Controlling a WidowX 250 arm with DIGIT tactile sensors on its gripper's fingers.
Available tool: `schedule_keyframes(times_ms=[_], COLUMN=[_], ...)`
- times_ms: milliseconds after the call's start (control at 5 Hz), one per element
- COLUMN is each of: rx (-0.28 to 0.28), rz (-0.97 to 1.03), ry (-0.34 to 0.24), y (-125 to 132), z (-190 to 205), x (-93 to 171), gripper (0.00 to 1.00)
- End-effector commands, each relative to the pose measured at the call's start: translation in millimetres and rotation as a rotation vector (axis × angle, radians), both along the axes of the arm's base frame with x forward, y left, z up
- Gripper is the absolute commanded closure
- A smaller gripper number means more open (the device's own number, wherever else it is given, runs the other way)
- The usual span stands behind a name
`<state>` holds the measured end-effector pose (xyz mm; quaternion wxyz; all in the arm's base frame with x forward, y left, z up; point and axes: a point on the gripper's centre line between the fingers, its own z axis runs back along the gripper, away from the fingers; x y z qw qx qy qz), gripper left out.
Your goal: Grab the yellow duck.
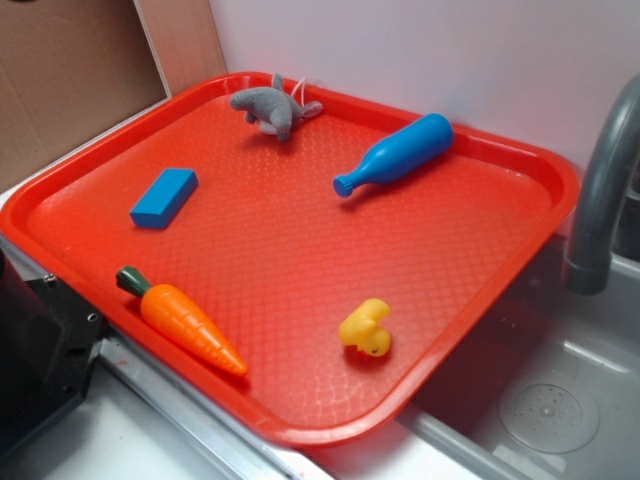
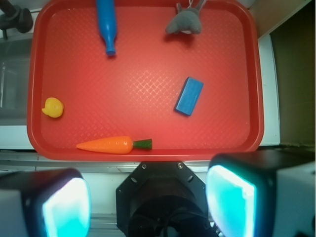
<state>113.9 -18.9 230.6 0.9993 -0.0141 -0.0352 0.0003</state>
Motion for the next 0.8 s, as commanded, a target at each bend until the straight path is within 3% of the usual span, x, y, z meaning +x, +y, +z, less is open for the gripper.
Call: schedule_keyframes(times_ms=[0,200,400,600], rx=[-0.046,-0.076,-0.016,-0.057], rz=[-0.432,-0.66,-0.811,-0.912], ry=[-0.131,-0.181,-0.236,-0.318], y=[-2.3,-13.3,-34.8,-51.1], z=[-10.3,-29.7,-48.9,-70.3], x=[13.7,28.7,39.9,47.4], gripper=[0.0,0.0,0.0,0.0])
